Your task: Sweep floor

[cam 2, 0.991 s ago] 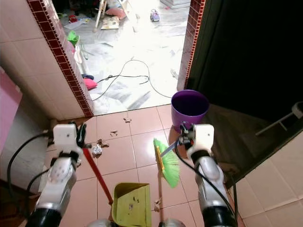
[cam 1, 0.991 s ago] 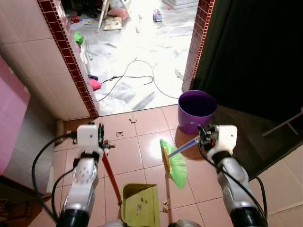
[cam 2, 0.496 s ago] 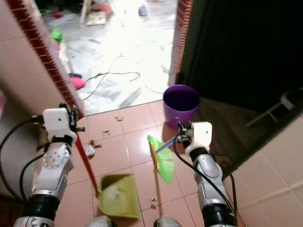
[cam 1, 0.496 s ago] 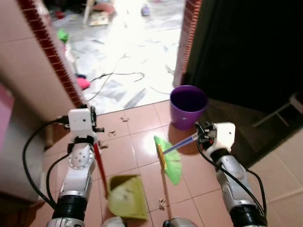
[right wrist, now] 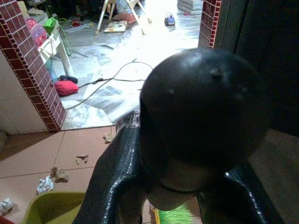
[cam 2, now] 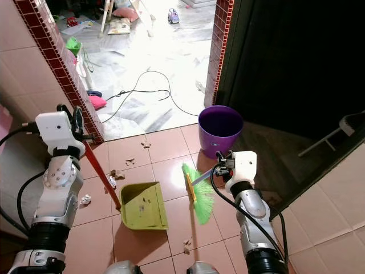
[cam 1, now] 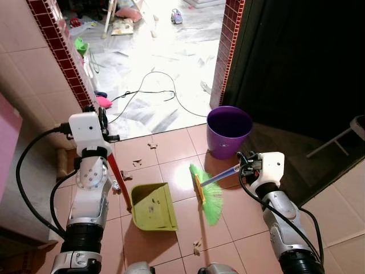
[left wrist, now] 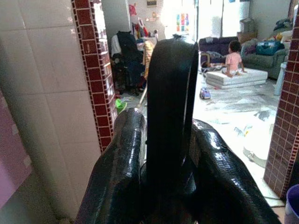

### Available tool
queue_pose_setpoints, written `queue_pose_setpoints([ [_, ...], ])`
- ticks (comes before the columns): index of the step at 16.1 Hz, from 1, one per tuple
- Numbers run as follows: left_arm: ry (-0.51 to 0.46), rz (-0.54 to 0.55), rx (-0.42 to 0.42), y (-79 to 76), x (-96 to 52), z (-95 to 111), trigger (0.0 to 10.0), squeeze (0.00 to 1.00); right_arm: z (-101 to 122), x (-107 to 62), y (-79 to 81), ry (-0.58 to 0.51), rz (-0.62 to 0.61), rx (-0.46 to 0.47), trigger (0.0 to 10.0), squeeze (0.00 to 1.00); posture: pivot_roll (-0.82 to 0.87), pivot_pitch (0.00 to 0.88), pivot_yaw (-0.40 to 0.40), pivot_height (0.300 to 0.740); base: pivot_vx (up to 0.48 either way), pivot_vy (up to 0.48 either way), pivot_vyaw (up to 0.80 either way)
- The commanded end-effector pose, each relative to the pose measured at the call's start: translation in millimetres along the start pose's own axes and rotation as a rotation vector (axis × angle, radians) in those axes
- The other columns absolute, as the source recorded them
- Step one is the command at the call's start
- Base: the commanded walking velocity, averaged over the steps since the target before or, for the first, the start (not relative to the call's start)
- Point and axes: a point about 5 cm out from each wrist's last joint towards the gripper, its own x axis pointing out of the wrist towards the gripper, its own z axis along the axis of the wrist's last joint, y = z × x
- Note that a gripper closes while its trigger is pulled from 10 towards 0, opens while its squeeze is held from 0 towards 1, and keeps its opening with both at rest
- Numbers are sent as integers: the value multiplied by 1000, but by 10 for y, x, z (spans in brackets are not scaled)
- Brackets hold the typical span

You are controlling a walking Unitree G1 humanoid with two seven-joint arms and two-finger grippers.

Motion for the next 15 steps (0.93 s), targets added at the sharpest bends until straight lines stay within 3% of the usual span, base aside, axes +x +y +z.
queue_pose_setpoints([
  [1, -29, 13, 13, 33, 35, 70, 10000, 0, -151, -46, -25, 87, -7, -4, 10000, 0, -80, 0, 50, 740, 0, 0, 0],
  [8, -66, 44, -33, 88, 115, 202, 10000, 0, -123, -17, -100, 90, -14, -34, 10000, 0, -80, 0, 36, 740, 0, 0, 0],
  [9, -69, 34, -84, 86, 161, 256, 10000, 0, -146, -36, -155, 107, -36, -65, 10000, 0, -82, 0, 33, 740, 0, 0, 0],
  [10, -1, -60, -198, -12, 194, 209, 10000, 0, -190, -67, -242, 139, -77, -103, 10000, 0, -87, 0, 37, 740, 0, 0, 0],
  [11, 52, -112, -256, -72, 193, 147, 10000, 0, -208, -73, -265, 153, -87, -113, 10000, 0, -90, 0, 40, 740, 0, 0, 0],
  [15, 159, -195, -352, -179, 153, -15, 10000, 0, -239, -76, -236, 161, -82, -107, 10000, 0, -98, 0, 49, 740, 0, 0, 0],
])
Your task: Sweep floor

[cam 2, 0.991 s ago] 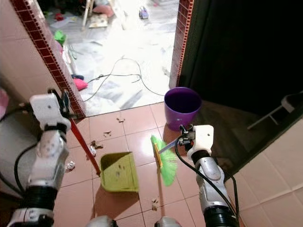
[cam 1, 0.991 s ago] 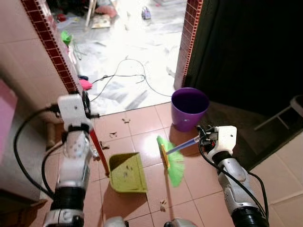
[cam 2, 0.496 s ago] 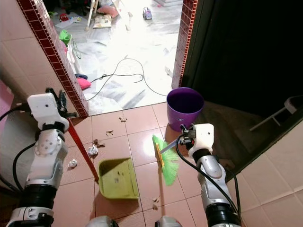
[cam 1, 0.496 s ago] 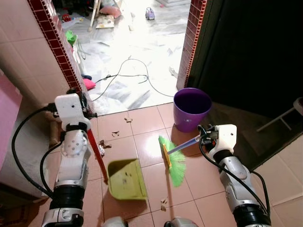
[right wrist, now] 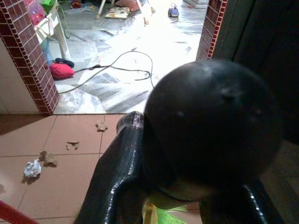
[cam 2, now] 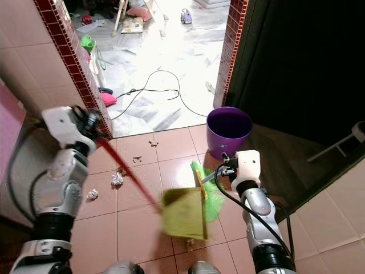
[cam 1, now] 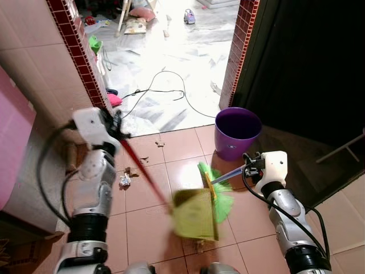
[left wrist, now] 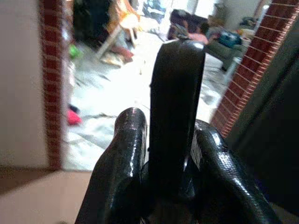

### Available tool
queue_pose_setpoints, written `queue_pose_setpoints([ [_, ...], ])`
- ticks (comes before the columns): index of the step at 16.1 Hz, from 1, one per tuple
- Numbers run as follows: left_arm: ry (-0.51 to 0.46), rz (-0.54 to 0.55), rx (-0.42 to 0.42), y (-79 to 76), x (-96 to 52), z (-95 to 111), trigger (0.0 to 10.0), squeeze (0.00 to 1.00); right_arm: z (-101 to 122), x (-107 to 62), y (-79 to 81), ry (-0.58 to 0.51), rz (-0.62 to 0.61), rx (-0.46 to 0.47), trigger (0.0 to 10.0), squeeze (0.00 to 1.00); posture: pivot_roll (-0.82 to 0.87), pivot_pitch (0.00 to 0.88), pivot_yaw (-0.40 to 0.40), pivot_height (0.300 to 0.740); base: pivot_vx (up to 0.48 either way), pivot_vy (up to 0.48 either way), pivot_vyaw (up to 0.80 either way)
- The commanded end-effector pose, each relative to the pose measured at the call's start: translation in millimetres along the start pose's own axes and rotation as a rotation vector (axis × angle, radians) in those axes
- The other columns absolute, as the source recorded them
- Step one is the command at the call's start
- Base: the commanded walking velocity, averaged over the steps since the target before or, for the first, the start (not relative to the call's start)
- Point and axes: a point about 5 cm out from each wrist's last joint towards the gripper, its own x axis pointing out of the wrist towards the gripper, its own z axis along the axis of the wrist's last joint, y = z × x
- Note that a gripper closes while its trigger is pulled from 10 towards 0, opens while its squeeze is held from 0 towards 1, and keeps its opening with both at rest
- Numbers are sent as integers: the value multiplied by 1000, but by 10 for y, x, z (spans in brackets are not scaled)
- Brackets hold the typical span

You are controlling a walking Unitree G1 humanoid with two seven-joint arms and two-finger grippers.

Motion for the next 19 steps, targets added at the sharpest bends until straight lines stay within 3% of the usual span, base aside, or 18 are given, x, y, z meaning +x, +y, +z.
queue_pose_setpoints([
  [1, -30, -20, 0, -9, 48, 107, 10000, 0, -219, -87, -67, 116, -36, -25, 10000, 0, -100, 0, 52, 740, 0, 0, 0],
  [5, -5, -70, -26, -28, 58, 90, 10000, 0, -251, -94, -67, 134, -36, -46, 10000, 0, -100, 0, 53, 740, 0, 0, 0],
  [7, -54, -98, 64, -29, 63, 165, 10000, 0, -265, -102, -93, 143, -44, -64, 10000, 0, -101, 0, 54, 740, 0, 0, 0],
  [8, -60, -106, 158, 5, 60, 166, 10000, 0, -264, -103, -90, 142, -45, -61, 10000, 0, -96, 0, 54, 740, 0, 0, 0],
  [12, -2, -123, 229, 26, -51, -102, 10000, 0, -265, -97, -88, 150, -29, -70, 10000, 0, -103, 0, 49, 740, 0, 0, 0],
  [16, 49, -170, 224, -31, -158, -372, 10000, 0, -266, -89, -128, 168, -28, -86, 10000, 0, -106, 0, 45, 740, 0, 0, 0],
  [19, 76, -186, 259, -47, -186, -474, 10000, 0, -327, -106, -150, 265, -1, -118, 10000, 0, -108, 0, 44, 740, 0, 0, 0],
])
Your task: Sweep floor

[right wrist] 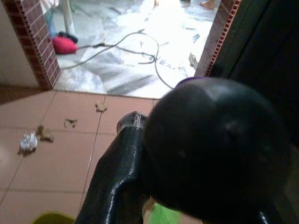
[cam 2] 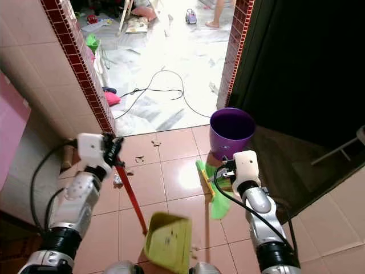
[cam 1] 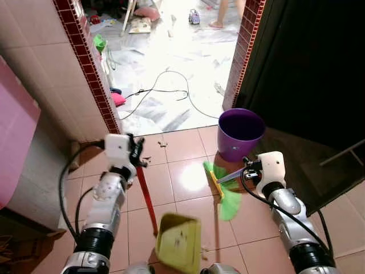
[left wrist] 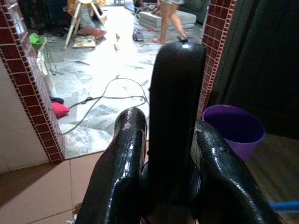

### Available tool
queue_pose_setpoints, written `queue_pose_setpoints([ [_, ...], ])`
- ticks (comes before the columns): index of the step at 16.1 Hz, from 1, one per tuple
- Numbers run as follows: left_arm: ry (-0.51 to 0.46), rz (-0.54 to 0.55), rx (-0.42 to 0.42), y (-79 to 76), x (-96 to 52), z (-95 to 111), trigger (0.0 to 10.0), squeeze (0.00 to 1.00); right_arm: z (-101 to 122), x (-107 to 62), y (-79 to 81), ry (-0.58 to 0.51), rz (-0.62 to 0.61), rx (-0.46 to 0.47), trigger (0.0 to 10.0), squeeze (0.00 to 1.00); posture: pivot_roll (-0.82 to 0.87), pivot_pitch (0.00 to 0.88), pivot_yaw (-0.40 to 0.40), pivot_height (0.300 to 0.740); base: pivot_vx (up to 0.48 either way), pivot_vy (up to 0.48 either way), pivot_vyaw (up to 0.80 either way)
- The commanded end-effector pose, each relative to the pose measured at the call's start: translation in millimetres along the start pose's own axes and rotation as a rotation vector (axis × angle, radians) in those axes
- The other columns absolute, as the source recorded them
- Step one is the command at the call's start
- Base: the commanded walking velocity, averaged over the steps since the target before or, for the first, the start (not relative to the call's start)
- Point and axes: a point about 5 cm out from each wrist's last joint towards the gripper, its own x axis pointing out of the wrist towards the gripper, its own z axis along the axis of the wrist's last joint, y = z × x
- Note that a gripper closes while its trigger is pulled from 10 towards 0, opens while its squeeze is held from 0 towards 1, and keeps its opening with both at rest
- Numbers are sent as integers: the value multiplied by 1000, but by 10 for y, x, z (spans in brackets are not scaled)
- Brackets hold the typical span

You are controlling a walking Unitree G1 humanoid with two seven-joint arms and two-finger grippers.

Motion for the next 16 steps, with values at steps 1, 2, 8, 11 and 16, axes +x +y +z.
queue_pose_setpoints([
  [1, -46, -14, 55, 14, 18, 79, 10000, 0, -294, -104, -85, 194, -6, -17, 10000, 0, -108, 0, 44, 740, 0, 0, 0],
  [2, -51, -22, 72, -13, 16, 72, 10000, 0, -290, -111, -104, 213, 10, -23, 10000, 0, -108, 0, 44, 740, 0, 0, 0],
  [8, -61, 205, 149, 56, -74, 14, 10000, 0, -195, -195, -117, 328, 247, -164, 10000, 0, -127, 0, 40, 740, 0, 0, 0],
  [11, -58, 252, 161, 83, -131, 11, 10000, 0, -167, -297, -60, 382, 327, -81, 10000, 0, -121, 0, 28, 740, 0, 0, 0],
  [16, -26, 264, 182, 7, -203, -93, 10000, 0, 64, -443, 279, 425, 472, 236, 10000, 0, -136, 0, 18, 740, 0, 0, 0],
])
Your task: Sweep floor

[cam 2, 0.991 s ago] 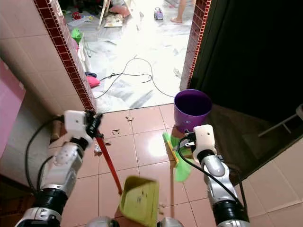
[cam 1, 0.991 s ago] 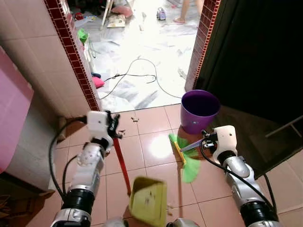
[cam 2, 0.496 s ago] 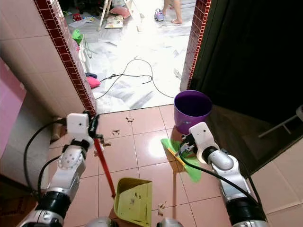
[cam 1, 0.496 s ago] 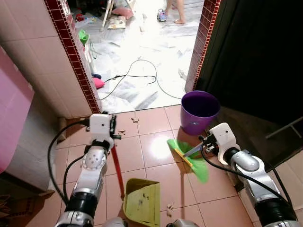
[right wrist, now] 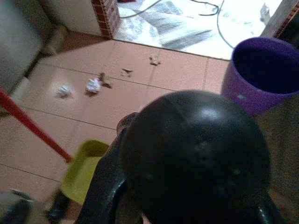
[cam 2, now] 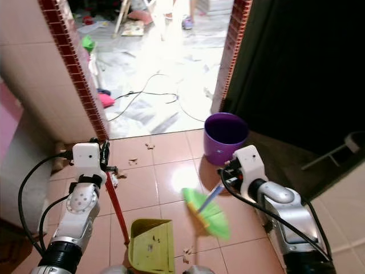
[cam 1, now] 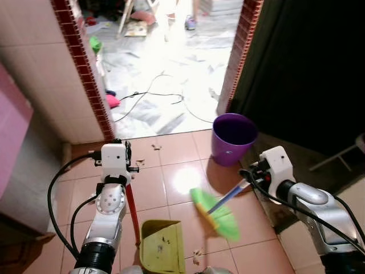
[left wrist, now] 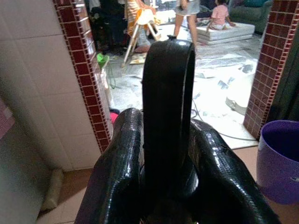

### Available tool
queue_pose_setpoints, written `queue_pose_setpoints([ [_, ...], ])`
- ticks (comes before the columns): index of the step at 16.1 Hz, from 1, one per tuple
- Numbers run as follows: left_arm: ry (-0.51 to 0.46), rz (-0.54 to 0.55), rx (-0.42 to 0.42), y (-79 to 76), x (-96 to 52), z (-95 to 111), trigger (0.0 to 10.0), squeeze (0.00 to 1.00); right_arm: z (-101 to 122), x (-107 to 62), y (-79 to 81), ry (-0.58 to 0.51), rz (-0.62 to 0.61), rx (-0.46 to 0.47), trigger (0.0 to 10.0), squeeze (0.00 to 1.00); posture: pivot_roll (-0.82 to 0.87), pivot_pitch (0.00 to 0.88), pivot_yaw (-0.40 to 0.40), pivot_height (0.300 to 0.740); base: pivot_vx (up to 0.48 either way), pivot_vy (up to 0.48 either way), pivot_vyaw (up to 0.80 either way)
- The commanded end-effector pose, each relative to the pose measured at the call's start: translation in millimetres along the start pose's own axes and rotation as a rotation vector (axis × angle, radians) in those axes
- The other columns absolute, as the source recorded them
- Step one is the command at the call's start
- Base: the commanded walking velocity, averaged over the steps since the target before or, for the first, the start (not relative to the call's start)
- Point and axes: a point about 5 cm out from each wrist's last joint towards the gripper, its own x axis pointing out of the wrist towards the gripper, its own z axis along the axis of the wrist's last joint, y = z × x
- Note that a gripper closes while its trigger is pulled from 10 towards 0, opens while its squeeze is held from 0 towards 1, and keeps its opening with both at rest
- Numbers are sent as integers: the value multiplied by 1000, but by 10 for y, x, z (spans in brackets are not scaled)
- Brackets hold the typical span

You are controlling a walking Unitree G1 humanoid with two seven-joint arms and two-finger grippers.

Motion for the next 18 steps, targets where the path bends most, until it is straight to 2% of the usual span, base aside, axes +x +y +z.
queue_pose_setpoints([
  [1, 24, 2, 34, -16, -7, -30, 10000, 0, -283, 99, 266, 134, 136, 230, 10000, 0, -133, 0, 17, 740, 0, 0, 0],
  [5, 30, 32, 33, 1, 48, 9, 10000, 0, -182, 202, 474, 136, 143, 434, 10000, 0, -119, 0, 18, 740, 0, 0, 0],
  [7, 46, 67, 35, 11, 52, 5, 10000, 0, -157, 230, 460, 135, 98, 499, 10000, 0, -114, 0, 18, 740, 0, 0, 0],
  [9, 53, 84, 31, 15, 45, -9, 10000, 0, -63, 266, 380, 72, 28, 517, 10000, 0, -116, 0, 18, 740, 0, 0, 0],
  [10, 51, 87, 32, 12, 44, -11, 10000, 0, 57, 275, 304, -9, -9, 459, 10000, 0, -116, 0, 16, 740, 0, 0, 0],
  [11, 41, 75, 42, 3, 52, 1, 10000, 0, 132, 256, 227, -44, -50, 309, 10000, 0, -116, 0, 16, 740, 0, 0, 0],
  [12, 38, 63, 45, -5, 55, 5, 10000, 0, 137, 245, 188, -47, -70, 238, 10000, 0, -119, 0, 18, 740, 0, 0, 0],
  [13, 35, 45, 55, -16, 57, 10, 10000, 0, 153, 230, 139, -62, -93, 198, 10000, 0, -121, 0, 20, 740, 0, 0, 0],
  [15, 34, 39, 72, -2, 41, 14, 10000, 0, 205, 188, -3, -93, -153, 203, 10000, 0, -126, 0, 22, 740, 0, 0, 0],
  [17, 48, 99, 102, 81, 28, -25, 10000, 0, 275, 153, -117, -155, -211, 173, 10000, 0, -128, 0, 24, 740, 0, 0, 0],
  [18, 46, 146, 116, 129, 33, -23, 10000, 0, 303, 137, -184, -179, -238, 105, 10000, 0, -131, 0, 25, 740, 0, 0, 0],
])
